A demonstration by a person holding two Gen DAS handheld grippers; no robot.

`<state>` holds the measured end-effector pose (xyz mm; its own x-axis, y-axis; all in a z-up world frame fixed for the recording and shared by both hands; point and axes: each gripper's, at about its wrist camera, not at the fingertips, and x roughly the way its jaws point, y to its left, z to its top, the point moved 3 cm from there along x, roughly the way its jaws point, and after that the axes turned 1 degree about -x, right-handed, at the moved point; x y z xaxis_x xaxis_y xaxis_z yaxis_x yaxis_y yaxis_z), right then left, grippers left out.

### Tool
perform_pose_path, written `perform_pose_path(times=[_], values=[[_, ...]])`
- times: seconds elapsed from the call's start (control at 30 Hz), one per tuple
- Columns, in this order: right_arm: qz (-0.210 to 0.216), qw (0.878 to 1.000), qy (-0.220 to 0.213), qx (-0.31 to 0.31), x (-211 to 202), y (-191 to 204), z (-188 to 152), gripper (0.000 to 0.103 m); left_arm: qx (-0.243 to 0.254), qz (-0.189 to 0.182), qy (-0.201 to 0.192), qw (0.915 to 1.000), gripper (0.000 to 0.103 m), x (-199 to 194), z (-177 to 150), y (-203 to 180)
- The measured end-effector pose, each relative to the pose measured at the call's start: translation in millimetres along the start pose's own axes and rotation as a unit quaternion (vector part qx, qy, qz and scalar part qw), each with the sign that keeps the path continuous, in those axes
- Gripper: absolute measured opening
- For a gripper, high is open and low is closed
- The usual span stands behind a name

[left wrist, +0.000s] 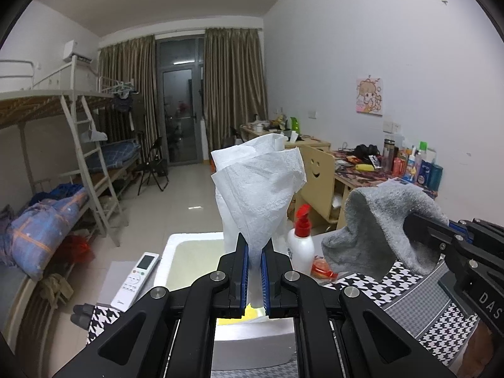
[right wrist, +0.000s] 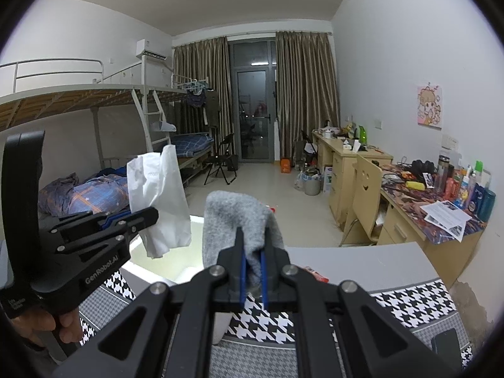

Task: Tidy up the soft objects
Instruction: 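Carry the tissues and grey sock up over the white foam box, then open the left gripper to drop the tissues into the box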

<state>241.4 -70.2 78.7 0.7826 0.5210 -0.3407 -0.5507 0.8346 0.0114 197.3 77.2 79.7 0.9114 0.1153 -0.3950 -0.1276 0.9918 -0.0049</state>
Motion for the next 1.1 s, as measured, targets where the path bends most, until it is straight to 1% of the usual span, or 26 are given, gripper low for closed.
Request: perform_pose_path(times=[0.23, 0.47, 0.77, 1.1], values=[[0.011, 1.0, 0.004, -0.004, 11, 9, 3, 0.01, -0.003, 0.025, 0.0, 0.9997, 0.008, 6, 1, 10], [0.026, 1.0, 0.008, -0.005, 20, 18, 5, 0.01, -0.01, 0.038, 0.009, 0.9992, 0.008, 17, -3, 19], [0.034, 0.999, 0.017, -0.008, 34, 31, 8, 0.01, -0.016, 0.044, 0.024, 0.9986, 0.008, 33, -6, 30], [0.029, 0.999, 0.021, -0.012, 38, 36, 9, 0.009, -0.024, 0.038, 0.062, 0.997, 0.008, 60, -20, 40]])
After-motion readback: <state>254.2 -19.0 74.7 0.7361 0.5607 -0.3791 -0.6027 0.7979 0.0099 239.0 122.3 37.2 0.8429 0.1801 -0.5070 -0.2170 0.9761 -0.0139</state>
